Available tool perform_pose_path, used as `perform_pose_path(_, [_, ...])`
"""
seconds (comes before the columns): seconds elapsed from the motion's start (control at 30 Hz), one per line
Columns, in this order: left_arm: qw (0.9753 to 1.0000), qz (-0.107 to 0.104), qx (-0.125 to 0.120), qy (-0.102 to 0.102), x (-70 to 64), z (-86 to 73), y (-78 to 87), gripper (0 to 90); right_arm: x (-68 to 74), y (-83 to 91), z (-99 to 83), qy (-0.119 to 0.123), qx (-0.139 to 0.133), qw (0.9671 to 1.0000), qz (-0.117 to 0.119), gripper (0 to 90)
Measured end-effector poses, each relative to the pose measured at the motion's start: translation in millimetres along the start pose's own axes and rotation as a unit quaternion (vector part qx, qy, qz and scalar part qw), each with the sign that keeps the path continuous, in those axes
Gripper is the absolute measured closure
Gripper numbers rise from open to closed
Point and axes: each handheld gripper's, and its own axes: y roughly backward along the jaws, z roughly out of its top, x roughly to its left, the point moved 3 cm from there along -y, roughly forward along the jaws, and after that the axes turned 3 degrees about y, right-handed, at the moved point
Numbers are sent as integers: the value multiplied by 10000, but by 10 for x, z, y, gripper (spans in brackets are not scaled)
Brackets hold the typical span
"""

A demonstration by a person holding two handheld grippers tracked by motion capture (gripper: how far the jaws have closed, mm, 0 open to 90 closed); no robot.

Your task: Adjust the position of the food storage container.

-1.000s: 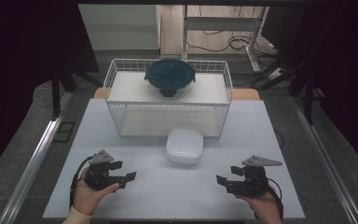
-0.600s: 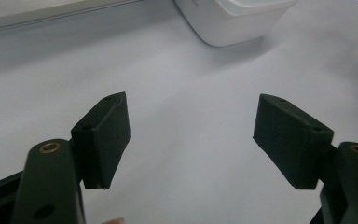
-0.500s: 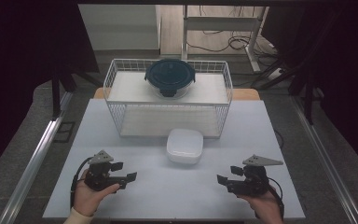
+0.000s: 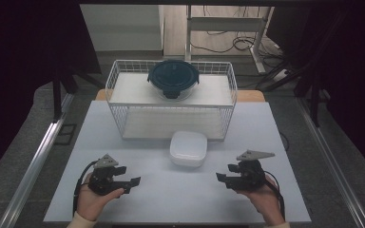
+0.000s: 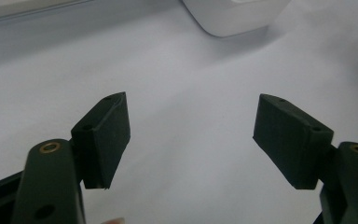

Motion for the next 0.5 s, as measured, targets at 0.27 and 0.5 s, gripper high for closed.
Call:
perform_pose_path(0.27, [9999, -80, 38, 121, 65, -13, 8, 264, -113, -237, 604, 335, 63, 9994, 50, 554])
perform_pose_path(0.5, [9997, -67, 119, 199, 77, -31, -40, 263, -194, -527, 1031, 671, 268, 9973, -160, 739])
